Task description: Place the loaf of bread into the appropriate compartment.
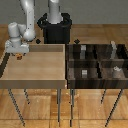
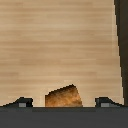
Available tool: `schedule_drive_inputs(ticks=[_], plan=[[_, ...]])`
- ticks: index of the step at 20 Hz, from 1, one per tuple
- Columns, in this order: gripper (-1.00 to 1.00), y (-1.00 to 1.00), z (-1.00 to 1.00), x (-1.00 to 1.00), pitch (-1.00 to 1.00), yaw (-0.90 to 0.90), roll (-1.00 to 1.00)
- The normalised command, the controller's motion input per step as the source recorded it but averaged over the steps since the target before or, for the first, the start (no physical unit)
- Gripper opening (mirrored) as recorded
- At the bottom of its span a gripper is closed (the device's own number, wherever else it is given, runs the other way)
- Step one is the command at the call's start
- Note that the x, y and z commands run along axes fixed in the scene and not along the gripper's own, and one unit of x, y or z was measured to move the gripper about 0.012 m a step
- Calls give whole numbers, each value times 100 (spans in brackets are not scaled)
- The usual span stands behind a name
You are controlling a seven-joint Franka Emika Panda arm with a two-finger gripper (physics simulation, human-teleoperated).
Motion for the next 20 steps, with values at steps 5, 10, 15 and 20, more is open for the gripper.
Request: schedule_drive_inputs(ticks=[5, 10, 15, 20], plan=[[-100, 0, -60, 0, 0, 0, 0], [-100, 0, 0, 0, 0, 0, 0], [-100, 0, 60, 0, 0, 0, 0], [-100, 0, 100, 0, 0, 0, 0]])
